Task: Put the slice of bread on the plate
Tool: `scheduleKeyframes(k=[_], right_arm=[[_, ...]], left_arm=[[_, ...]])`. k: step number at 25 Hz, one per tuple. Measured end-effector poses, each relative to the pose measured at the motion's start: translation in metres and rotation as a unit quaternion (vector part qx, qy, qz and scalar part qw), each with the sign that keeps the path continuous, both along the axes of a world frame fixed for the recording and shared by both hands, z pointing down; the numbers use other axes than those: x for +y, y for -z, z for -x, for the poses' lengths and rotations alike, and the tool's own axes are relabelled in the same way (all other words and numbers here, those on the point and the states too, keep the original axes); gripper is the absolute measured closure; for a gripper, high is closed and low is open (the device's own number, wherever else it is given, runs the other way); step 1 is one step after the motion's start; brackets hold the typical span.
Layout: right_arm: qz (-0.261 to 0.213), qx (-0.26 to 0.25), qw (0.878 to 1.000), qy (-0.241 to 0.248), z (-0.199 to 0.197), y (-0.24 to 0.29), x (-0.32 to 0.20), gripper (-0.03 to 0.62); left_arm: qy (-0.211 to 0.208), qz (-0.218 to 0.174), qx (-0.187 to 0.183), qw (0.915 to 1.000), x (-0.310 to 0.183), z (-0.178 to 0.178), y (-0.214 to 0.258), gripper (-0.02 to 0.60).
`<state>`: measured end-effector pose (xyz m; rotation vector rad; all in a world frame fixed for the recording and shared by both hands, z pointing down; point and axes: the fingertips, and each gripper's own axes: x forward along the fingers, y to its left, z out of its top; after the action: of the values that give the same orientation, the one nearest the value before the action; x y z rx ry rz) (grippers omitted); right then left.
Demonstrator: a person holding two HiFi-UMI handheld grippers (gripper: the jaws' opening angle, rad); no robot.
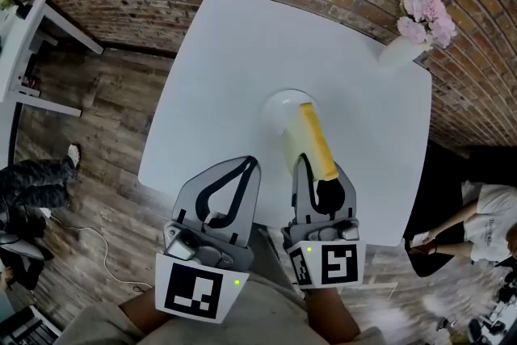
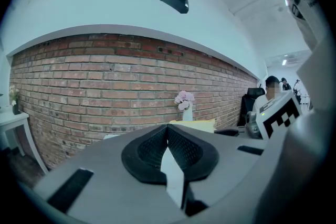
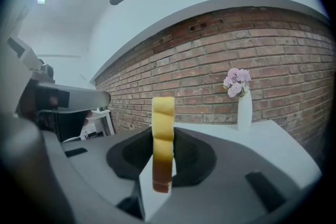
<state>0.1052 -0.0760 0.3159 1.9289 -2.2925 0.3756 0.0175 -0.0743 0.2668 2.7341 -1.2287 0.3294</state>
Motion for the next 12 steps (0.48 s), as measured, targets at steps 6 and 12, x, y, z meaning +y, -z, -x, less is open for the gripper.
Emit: scheduleKeyframes(k=[6,12], right_arm=[[0.006,-0.007,1.0,0.009,-0.001,-0.009,-0.013,0.503],[0.014,-0.014,1.0,0.017,0.0,-0.02,-0.021,0.503]], left_arm=[[0.004,0.0,-0.002,1.0,-0.008,-0.005,-0.001,0.572],[0.005,-0.005,-0.001,1.0,-0.012,-0.007,0.0,0.572]])
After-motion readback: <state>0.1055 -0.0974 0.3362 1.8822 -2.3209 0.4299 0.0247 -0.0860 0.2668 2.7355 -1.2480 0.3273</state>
